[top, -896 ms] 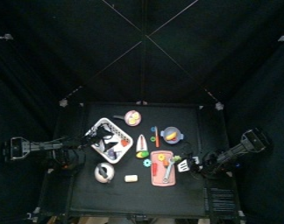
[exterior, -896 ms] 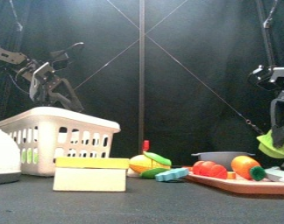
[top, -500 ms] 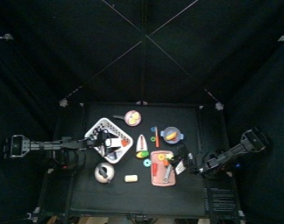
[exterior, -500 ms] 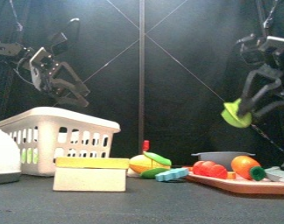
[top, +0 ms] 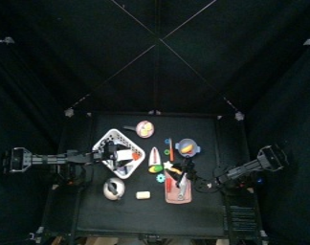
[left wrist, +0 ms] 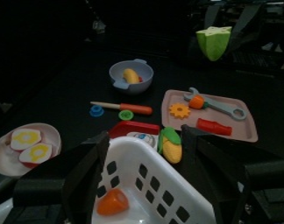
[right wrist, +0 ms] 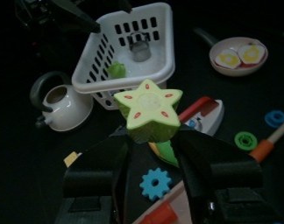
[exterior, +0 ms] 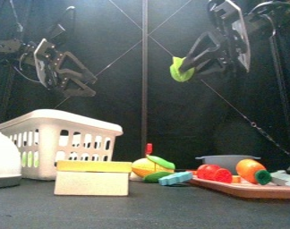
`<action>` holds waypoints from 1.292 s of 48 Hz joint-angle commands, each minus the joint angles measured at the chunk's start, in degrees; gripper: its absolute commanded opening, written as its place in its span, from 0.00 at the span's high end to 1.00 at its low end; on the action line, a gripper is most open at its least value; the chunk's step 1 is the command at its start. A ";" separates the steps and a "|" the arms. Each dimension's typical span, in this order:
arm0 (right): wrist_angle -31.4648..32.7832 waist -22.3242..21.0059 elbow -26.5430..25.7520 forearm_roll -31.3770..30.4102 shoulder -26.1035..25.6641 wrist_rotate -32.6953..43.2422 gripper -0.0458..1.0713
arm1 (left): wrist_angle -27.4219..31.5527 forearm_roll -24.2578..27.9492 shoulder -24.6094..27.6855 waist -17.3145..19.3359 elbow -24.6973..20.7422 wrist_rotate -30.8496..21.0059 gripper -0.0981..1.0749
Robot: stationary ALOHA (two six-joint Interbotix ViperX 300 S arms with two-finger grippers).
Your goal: Hand over squash top
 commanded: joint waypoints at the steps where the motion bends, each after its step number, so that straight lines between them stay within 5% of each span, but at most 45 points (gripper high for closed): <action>1: -1.32 -0.53 -2.55 -6.59 2.99 -0.26 0.40 | -1.85 4.13 -0.09 -2.64 -1.85 0.18 0.08; 9: -1.76 -0.18 -4.48 -15.73 7.82 -0.09 0.40 | -4.57 10.99 0.62 -6.24 -2.55 0.00 0.08; 18: 0.79 -0.26 -7.56 -21.01 10.81 -0.44 0.40 | -6.15 12.30 3.25 -7.91 -4.39 0.00 0.08; 35: 8.61 -0.79 -9.14 -19.16 12.39 -0.44 0.40 | -8.53 8.61 13.01 -9.32 -12.39 -0.09 0.08; 62: 10.02 -0.70 -9.32 -17.40 13.01 -0.09 0.40 | -15.82 6.68 18.02 -9.23 -14.41 0.09 0.08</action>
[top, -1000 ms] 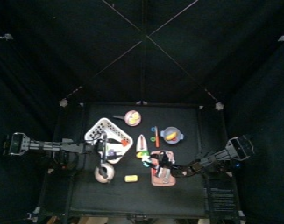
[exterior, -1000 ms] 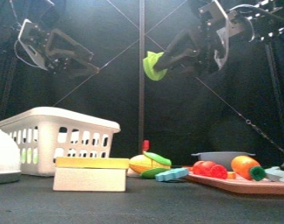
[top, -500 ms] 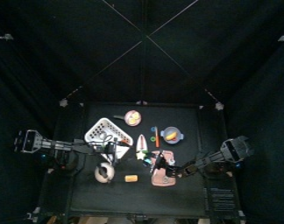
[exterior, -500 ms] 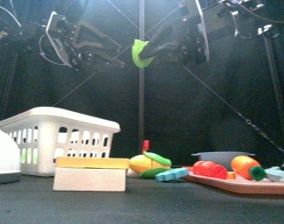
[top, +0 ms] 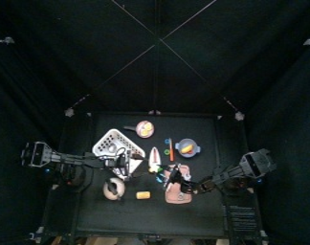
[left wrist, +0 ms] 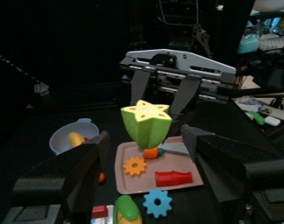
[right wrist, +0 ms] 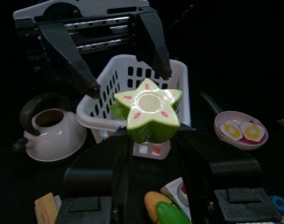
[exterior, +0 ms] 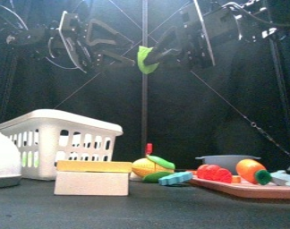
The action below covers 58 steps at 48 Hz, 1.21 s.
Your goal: Hand over squash top
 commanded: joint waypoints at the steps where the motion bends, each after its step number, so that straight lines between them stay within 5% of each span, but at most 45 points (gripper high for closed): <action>1: 0.44 -0.09 -1.41 -0.18 -0.79 0.26 0.40 | -0.70 -0.09 0.79 -0.18 -2.29 0.00 0.08; 26: 0.44 -0.18 -1.41 0.00 -0.79 0.26 0.40 | -0.70 -0.79 6.86 -0.26 -6.86 -0.09 0.08; 58: 0.44 -0.09 -1.05 0.53 -0.79 0.26 0.40 | -3.08 -4.83 4.48 0.18 -4.39 0.09 0.09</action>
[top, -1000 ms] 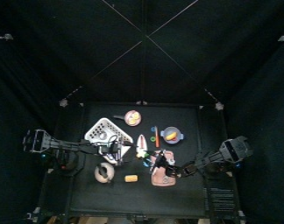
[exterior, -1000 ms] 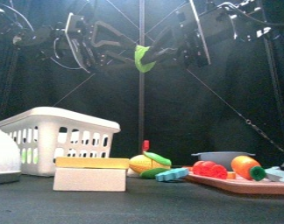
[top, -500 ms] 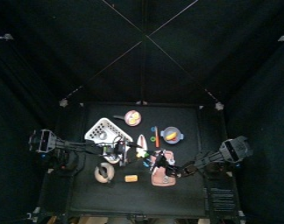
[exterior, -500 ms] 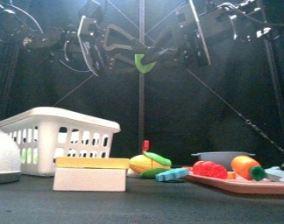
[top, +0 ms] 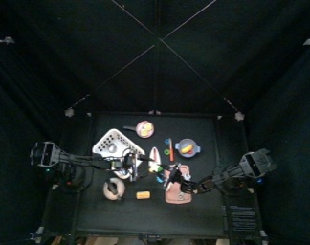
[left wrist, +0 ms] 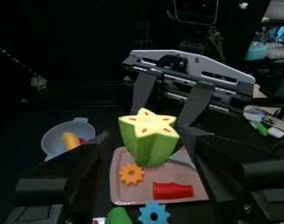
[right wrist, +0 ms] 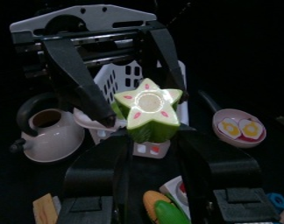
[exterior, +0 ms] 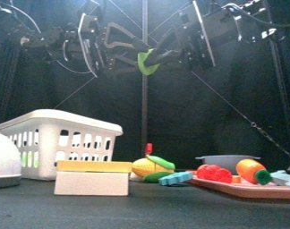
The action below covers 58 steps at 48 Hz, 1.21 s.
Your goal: Hand over squash top
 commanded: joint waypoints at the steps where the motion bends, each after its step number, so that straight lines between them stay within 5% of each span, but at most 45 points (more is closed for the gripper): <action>1: 0.35 0.00 -1.05 -0.18 -0.79 0.26 0.40 | -1.23 0.00 -1.23 0.18 -0.35 0.00 0.09; 58: 0.35 0.00 -1.41 -0.18 -0.79 0.35 0.40 | -1.49 0.18 0.53 0.18 -1.58 0.00 0.10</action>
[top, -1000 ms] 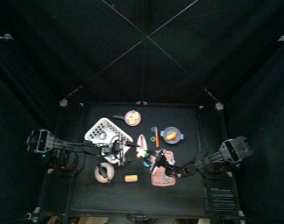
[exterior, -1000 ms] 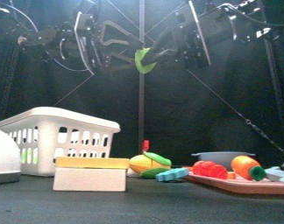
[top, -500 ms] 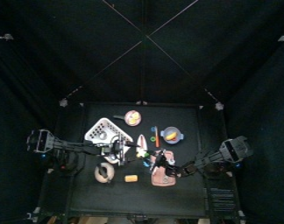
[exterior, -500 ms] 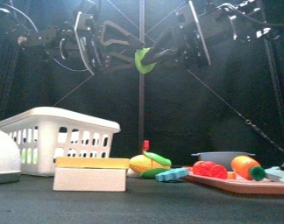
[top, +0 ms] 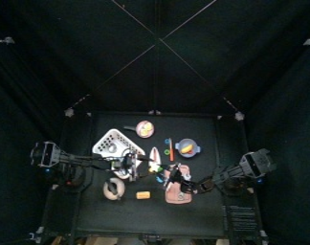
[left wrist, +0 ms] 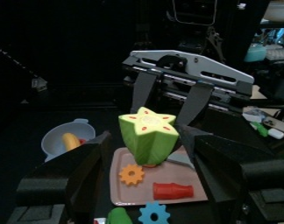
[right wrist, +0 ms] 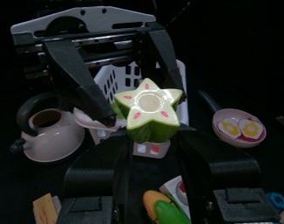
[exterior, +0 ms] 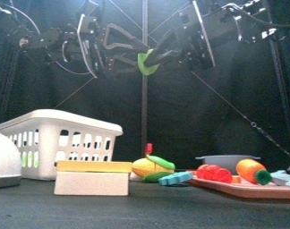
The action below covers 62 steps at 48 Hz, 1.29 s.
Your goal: Hand over squash top
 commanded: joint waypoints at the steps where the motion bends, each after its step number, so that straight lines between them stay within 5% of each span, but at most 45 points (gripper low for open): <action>1: 0.26 0.00 -1.32 -0.18 -0.79 0.26 0.40 | -0.44 0.18 -0.26 0.18 -1.58 0.00 0.10; 11: 0.26 0.00 -1.32 -0.18 -0.79 0.26 0.39 | -0.53 0.09 -0.26 0.18 -1.58 0.00 0.13; 27: 0.35 0.00 -1.32 -0.18 -0.79 0.70 0.37 | -0.44 -0.44 -0.26 0.18 -1.67 0.00 0.38; 43: 1.49 0.35 -2.11 3.96 -0.79 0.53 0.08 | -0.70 -0.70 -0.44 0.18 -1.41 -0.09 0.39; 55: 13.71 2.37 -4.83 17.84 -1.32 0.18 0.04 | -2.20 -2.11 -2.11 1.32 0.88 0.00 0.39; 62: 20.48 4.48 -7.65 20.21 -0.62 0.26 0.04 | -3.60 -2.29 -3.08 1.93 2.29 0.00 0.39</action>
